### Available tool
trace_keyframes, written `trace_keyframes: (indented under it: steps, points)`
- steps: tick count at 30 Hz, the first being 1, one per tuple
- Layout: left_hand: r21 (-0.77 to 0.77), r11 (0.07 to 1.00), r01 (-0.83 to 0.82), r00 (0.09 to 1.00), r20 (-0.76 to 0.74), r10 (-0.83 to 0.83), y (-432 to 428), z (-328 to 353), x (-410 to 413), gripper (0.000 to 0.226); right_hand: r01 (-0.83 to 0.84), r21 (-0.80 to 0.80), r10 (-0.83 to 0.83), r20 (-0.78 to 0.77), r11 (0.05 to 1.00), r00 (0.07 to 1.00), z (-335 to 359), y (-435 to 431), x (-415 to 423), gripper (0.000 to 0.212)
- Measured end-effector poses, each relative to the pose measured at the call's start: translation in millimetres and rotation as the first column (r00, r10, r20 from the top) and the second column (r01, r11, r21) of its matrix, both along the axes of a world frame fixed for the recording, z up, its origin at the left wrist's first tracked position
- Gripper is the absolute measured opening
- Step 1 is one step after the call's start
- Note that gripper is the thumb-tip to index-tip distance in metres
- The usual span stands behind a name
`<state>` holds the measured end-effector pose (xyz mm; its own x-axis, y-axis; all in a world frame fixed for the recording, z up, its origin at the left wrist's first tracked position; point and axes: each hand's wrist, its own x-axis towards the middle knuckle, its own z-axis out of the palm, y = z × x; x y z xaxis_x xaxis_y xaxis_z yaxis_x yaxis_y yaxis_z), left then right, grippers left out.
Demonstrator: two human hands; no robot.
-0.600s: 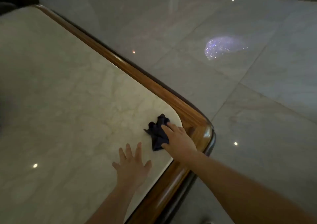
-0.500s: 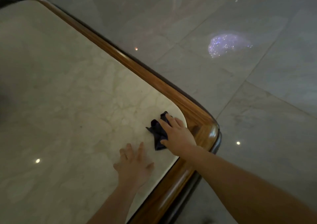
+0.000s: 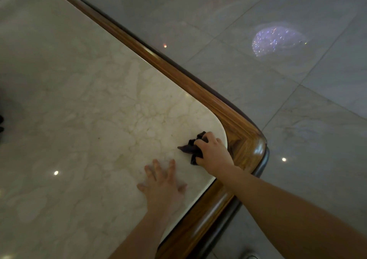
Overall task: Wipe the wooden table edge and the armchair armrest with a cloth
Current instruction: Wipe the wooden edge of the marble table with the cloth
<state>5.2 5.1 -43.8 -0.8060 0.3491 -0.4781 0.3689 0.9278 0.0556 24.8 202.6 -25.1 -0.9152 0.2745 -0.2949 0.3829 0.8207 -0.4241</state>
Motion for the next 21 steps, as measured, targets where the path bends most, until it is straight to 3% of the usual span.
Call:
trace_keyframes:
  steps: [3, 7, 16, 21]
  points:
    - [-0.011, 1.0, -0.005, 0.998, 0.06, 0.005, 1.8, 6.0, -1.5, 0.089, 0.105, -0.109, -0.111, -0.053, 0.989, 0.992, 11.3, 10.2, 12.7, 0.046]
    - [-0.014, 0.998, -0.064, 0.986, 0.156, 0.065, 8.1, 30.5, -12.8, 0.089, 0.133, -0.116, -0.145, -0.102, 0.984, 0.984, 44.3, 21.7, 33.5, 0.045]
    - [0.213, 0.977, 0.033, 0.999, -0.025, -0.029, 46.4, 146.8, 17.2, 0.078, 0.301, -0.13, -0.321, -0.181, 0.945, 0.93, 160.0, 29.3, 101.3, 0.046]
    - [0.341, 0.92, 0.193, 0.981, -0.092, -0.171, 65.7, 222.3, 47.4, 0.072, 0.443, -0.148, -0.466, -0.224, 0.884, 0.856, 227.7, 28.6, 161.2, 0.048]
